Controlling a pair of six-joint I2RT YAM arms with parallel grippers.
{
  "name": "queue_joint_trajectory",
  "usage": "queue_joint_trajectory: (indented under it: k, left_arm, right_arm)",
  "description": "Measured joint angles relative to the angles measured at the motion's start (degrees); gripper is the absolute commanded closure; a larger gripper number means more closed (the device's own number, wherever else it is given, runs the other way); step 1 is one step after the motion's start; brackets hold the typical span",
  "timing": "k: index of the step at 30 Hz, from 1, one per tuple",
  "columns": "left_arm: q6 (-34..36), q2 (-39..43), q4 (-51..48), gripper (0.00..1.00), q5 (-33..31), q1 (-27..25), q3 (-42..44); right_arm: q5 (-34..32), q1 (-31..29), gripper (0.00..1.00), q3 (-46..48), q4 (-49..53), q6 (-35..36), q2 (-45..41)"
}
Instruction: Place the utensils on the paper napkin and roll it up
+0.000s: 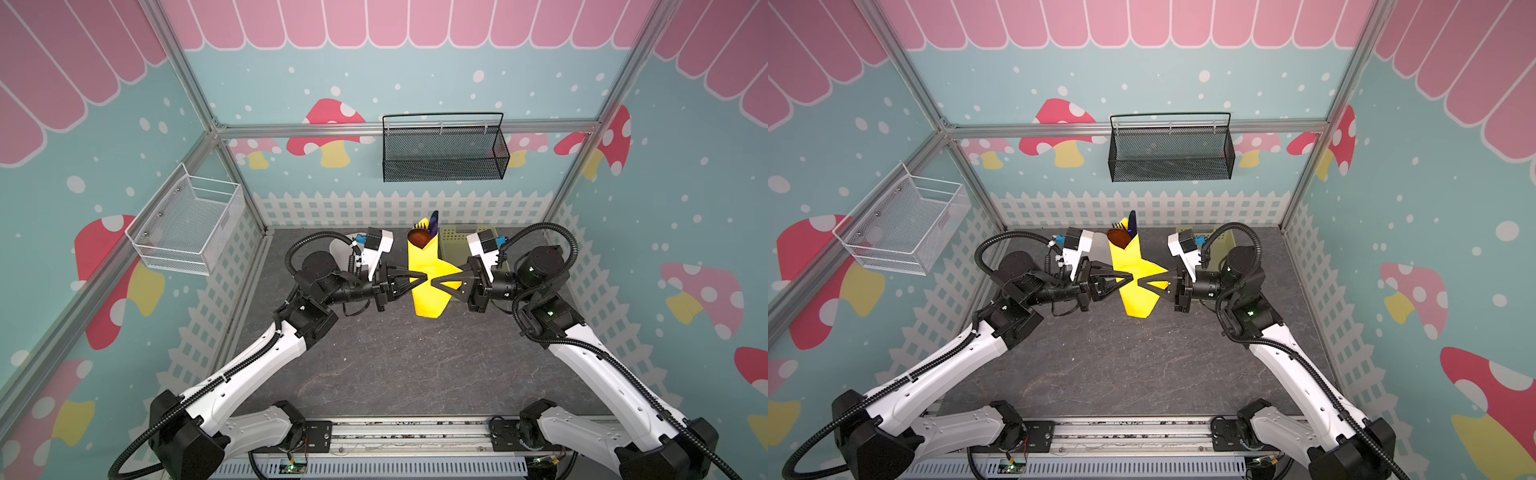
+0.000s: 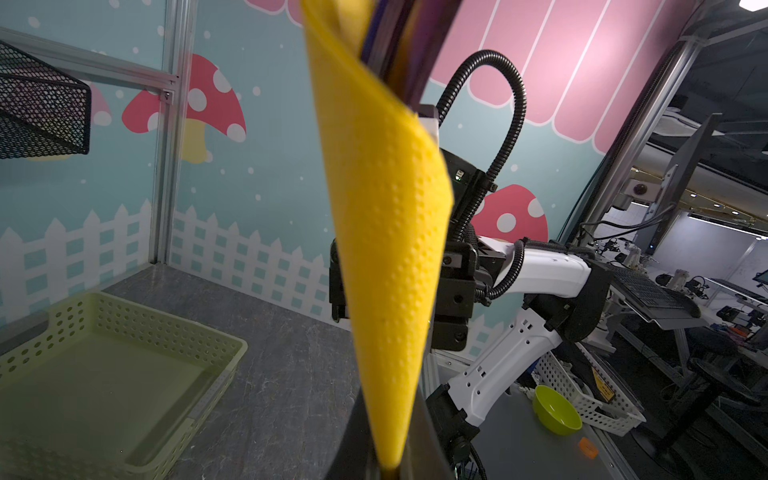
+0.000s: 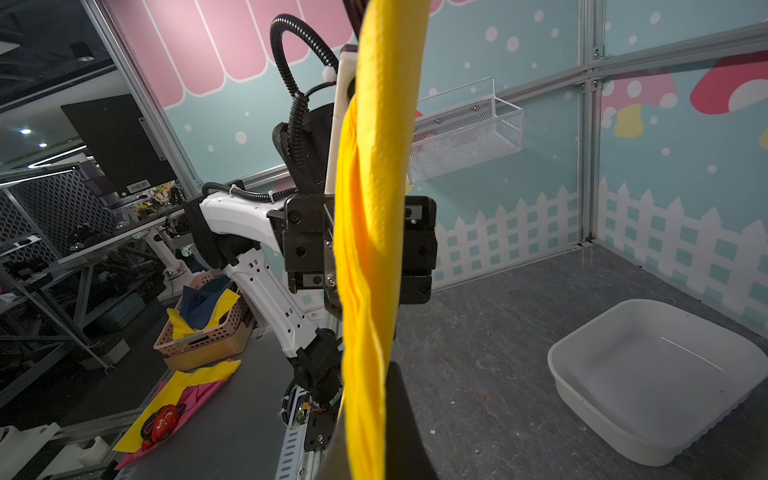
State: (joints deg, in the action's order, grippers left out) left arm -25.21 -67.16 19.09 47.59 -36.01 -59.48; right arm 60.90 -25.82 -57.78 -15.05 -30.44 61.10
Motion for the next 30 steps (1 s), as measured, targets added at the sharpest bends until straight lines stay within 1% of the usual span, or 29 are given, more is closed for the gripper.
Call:
queue_joint_trajectory:
  k: [3,8,15,23,26,28,30]
  left_arm:
    - [-0.3,0.0,0.5,0.82,0.0,0.0,0.0]
    - [-0.8,0.0,1.6,0.79,0.0,0.0,0.0]
    - [-1.6,-0.4,2.4,0.8,0.7,0.0,-0.7]
    - [-2.5,-1.2,3.2,0.95,2.3,0.3,-1.1]
    - [-2.5,-1.2,3.2,0.98,2.4,0.4,-1.2]
    - [-2.4,-1.2,3.2,0.99,2.3,0.4,-1.2]
    - [-2.2,-1.2,3.1,1.0,1.9,0.4,-1.2]
  right_arm:
    - [0.3,0.0,1.0,0.0,0.2,0.0,0.0]
    - [0.9,-0.1,1.0,0.0,0.3,0.0,0.0]
    - [1.9,-0.2,1.0,0.0,0.2,0.0,0.2]
    - [2.1,-0.9,1.0,0.0,0.0,-0.3,0.6]
    - [1.7,-0.9,1.0,0.0,0.0,-0.4,0.5]
    - [0.8,-0.9,0.91,0.0,0.3,-0.5,0.2]
    - [-1.1,-1.3,0.79,0.2,1.3,-0.2,-0.7]
